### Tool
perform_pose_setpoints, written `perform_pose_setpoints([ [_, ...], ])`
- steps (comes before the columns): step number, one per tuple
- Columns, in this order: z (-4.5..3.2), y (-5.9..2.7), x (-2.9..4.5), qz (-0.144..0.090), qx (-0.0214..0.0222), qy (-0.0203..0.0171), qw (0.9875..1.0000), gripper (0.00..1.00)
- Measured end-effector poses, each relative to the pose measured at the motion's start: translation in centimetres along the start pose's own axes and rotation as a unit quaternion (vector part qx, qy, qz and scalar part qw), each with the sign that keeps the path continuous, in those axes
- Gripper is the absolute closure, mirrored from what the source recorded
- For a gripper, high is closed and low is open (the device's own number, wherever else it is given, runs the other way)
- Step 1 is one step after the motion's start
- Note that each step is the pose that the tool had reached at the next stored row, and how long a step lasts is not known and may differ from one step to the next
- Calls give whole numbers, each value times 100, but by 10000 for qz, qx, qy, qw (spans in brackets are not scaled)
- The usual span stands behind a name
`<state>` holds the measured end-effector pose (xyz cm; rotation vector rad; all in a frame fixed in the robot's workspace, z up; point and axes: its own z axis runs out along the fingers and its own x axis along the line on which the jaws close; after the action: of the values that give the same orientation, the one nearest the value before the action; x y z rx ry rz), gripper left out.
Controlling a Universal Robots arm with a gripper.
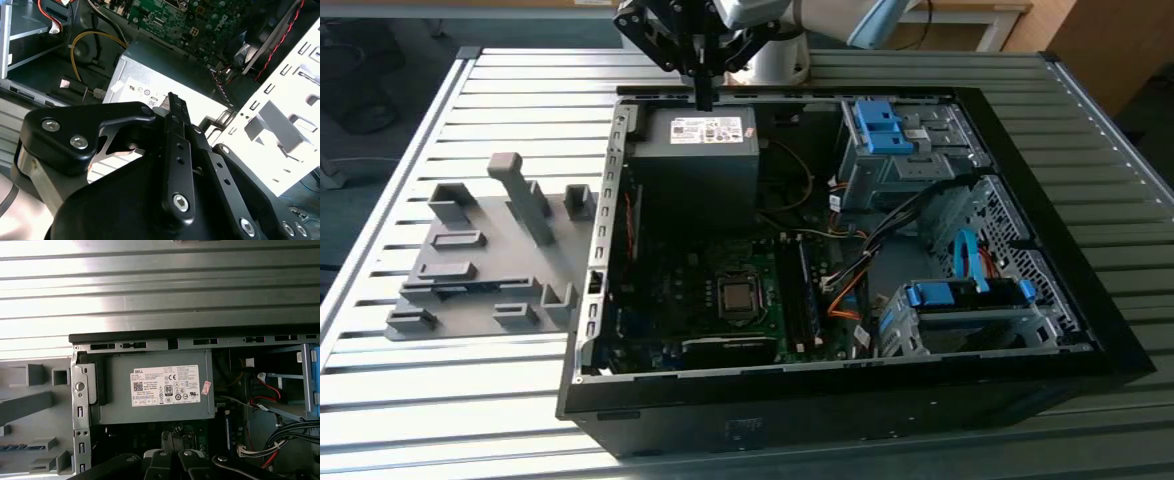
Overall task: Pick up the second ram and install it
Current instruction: 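Reach for the second ram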
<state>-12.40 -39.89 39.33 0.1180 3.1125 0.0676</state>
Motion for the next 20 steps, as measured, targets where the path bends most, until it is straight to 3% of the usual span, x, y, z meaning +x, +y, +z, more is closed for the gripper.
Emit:
perform_pose_setpoints([
  [11,0,-2,23,0,0,0,10000,89],
  [13,1,-7,94,0,0,0,10000,89],
  [20,1,-8,106,0,0,0,10000,89],
])
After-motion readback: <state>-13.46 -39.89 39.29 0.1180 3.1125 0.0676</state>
